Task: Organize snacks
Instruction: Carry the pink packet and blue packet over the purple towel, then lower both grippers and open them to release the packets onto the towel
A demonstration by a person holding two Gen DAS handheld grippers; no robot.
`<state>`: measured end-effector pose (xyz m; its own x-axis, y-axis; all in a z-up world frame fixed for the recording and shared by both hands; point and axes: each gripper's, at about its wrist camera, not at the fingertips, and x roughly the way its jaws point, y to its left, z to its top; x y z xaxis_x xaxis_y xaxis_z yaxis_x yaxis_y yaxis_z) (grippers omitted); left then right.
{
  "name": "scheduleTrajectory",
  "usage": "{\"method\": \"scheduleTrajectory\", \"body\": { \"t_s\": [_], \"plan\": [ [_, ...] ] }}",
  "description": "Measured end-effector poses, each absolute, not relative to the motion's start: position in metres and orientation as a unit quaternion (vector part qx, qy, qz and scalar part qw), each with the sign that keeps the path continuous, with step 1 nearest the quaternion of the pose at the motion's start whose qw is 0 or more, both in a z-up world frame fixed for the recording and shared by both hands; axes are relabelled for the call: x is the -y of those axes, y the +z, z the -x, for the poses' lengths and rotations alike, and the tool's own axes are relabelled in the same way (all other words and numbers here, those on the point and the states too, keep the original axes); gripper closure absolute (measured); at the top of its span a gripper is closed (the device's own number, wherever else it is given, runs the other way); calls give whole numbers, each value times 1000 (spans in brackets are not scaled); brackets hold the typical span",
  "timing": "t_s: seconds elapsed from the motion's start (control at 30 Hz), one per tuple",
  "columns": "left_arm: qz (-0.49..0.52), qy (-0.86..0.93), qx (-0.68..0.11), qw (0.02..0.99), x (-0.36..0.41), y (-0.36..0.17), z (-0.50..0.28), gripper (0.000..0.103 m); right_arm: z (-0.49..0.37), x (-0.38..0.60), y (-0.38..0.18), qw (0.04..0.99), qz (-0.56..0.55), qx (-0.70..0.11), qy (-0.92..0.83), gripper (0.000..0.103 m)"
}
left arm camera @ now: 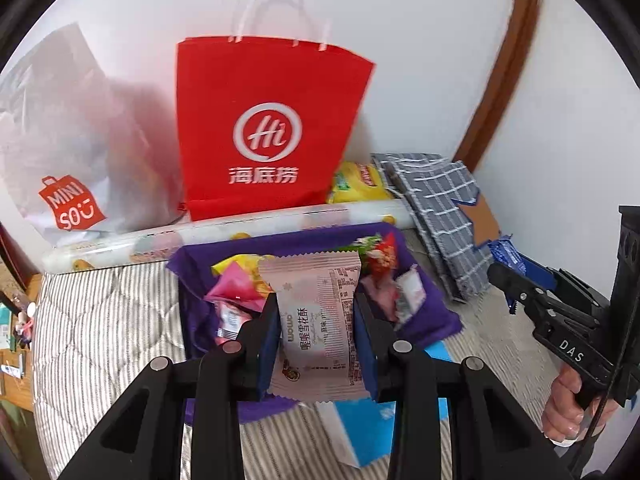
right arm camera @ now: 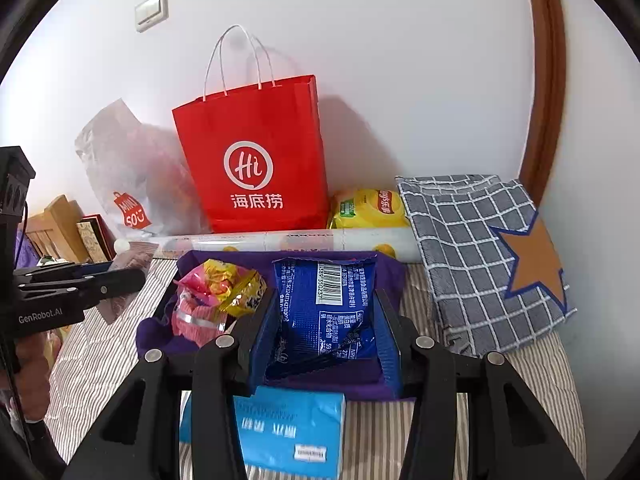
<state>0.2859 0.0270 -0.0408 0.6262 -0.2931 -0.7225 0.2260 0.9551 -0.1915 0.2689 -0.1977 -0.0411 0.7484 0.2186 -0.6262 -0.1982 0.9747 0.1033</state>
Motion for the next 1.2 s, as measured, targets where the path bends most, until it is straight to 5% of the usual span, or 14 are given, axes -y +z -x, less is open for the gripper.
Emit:
{"method": "scheduleTrajectory", "body": {
  "t_s": [1.2],
  "plan": [
    [32,-125,-485,865,-25,-134,-378,70,-350,129,-153,872,23,-455,180,55]
  ]
}}
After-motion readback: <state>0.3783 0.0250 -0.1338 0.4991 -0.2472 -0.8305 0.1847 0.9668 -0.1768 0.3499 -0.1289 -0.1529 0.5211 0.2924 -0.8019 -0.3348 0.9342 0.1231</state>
